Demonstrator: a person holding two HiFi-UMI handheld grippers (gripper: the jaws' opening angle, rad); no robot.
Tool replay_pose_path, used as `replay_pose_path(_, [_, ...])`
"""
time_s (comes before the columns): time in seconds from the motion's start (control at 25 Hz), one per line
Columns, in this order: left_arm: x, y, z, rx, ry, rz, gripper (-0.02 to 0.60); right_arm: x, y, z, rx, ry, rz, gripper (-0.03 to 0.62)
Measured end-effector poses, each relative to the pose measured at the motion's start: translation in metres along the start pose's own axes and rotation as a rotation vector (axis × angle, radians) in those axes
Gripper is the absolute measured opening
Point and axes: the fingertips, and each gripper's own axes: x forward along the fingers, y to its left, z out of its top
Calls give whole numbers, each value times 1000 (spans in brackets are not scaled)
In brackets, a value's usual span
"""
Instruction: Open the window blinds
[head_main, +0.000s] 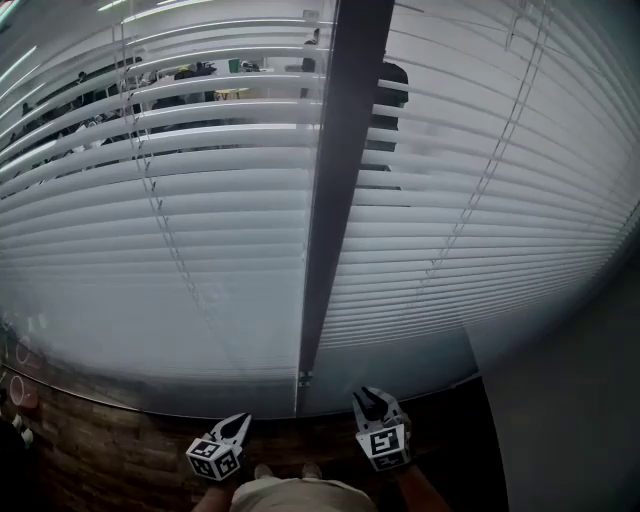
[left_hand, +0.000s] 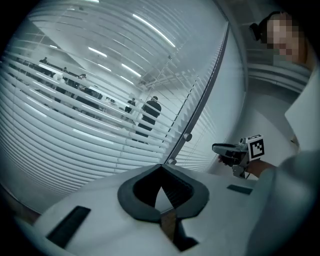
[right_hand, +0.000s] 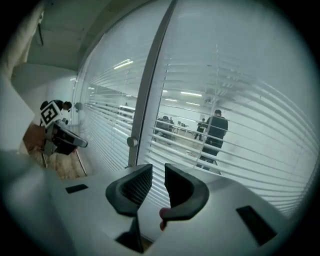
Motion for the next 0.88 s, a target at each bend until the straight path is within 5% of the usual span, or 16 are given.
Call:
replay_pose_path(0.24, [8,-23,-3,-12,3,-31,11,-14,27,9,-66,-51,128,72])
replay_pose_path(0.4, [5,-36,-22,-17,14,-26,11,-33,9,7,-9,-92,82,72])
replay_pose_path(0.68, [9,-19,-23,-61,9,19,11,-14,-6,-32,99,40,86,72])
replay_pose_path(0.88, [12,-27,-25,-65,-8,44,11,-20,-15,-4,78,-40,111,72])
